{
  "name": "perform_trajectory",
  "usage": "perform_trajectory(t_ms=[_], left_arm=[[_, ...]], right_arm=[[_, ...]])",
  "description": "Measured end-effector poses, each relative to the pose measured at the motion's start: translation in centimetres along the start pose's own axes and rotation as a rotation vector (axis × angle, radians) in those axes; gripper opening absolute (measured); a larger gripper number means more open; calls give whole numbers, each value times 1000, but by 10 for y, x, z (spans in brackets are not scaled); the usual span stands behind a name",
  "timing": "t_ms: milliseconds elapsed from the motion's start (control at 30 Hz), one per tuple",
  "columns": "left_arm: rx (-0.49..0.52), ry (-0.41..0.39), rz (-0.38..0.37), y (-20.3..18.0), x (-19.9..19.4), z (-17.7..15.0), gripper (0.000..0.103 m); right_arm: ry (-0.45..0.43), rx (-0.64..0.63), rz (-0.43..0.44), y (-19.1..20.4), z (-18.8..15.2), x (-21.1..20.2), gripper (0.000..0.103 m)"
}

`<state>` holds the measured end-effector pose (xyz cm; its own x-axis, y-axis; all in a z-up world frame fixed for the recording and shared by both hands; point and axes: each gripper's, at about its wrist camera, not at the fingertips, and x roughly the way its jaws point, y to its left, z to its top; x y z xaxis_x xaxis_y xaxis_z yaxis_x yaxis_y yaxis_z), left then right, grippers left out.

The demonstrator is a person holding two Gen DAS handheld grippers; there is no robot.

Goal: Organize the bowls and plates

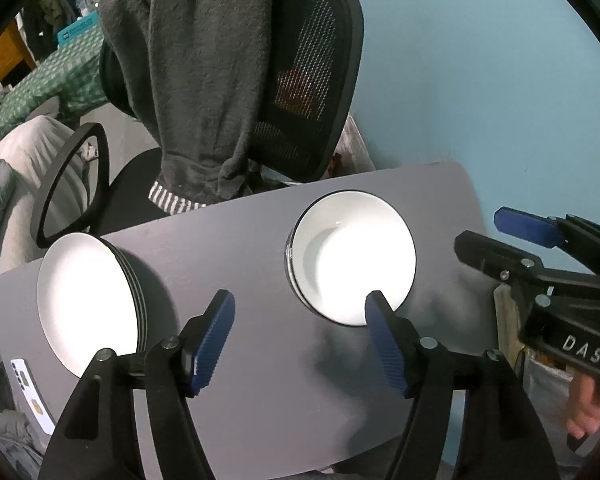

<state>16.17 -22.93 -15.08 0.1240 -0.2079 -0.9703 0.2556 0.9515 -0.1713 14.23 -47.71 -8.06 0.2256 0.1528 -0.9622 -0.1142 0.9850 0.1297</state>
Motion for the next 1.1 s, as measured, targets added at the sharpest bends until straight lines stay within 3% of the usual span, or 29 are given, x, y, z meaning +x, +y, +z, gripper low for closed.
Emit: perform_trajectory(t_ms=[300,533,633,1100], left_arm=[[-28,21,-26,13,9,1,71],[-83,50,-69,15,31,6,74],[-95,71,-54,17,44,9,74],[-152,160,-56,22,90,14,74]], right_arm=[[44,-47,-38,-10,0,13,58],[96,-30,47,-22,5,41,58],[118,-18,76,-25,10,56,58],[213,-56,99,-23,23,113,58]])
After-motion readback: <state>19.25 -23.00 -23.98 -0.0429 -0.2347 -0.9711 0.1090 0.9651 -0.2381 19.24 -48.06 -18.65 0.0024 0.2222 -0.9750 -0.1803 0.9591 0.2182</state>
